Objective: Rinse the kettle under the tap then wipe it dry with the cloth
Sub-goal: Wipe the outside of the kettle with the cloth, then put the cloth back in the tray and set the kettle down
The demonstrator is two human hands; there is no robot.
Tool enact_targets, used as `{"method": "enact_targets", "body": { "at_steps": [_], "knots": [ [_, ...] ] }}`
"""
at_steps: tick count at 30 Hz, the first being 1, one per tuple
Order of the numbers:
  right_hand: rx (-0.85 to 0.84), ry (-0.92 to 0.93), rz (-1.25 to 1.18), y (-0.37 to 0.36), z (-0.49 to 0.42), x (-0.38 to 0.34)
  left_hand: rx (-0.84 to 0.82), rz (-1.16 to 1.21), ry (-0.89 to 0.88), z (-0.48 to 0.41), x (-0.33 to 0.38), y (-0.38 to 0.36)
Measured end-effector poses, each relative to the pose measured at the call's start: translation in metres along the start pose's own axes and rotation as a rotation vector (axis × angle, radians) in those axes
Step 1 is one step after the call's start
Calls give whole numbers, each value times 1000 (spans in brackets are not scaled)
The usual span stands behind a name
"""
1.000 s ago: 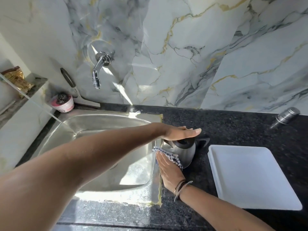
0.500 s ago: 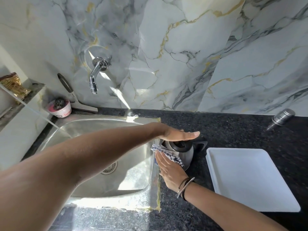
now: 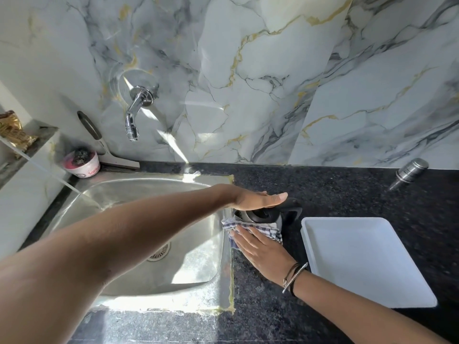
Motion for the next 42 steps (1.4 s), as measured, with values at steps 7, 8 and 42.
{"method": "enact_targets", "body": {
  "at_steps": [7, 8, 42],
  "knots": [
    [22, -108, -738, 4, 59, 4, 237, -176, -76, -7, 7, -12],
    [3, -285, -1070, -3, 75, 15, 304, -206, -86, -10, 6, -15],
    [-38, -679, -1712, -85, 33, 183, 575, 193, 362, 5, -78, -33]
  ]
}}
Point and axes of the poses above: each hand's wrist, its own z-axis away from the middle knuckle, its own y-axis out of the back of the hand, x = y × z, the point moved 8 cm from there along -z, towards the middle knuckle, and after that the axes turned 6 degrees about -z, right-handed, at the moved point
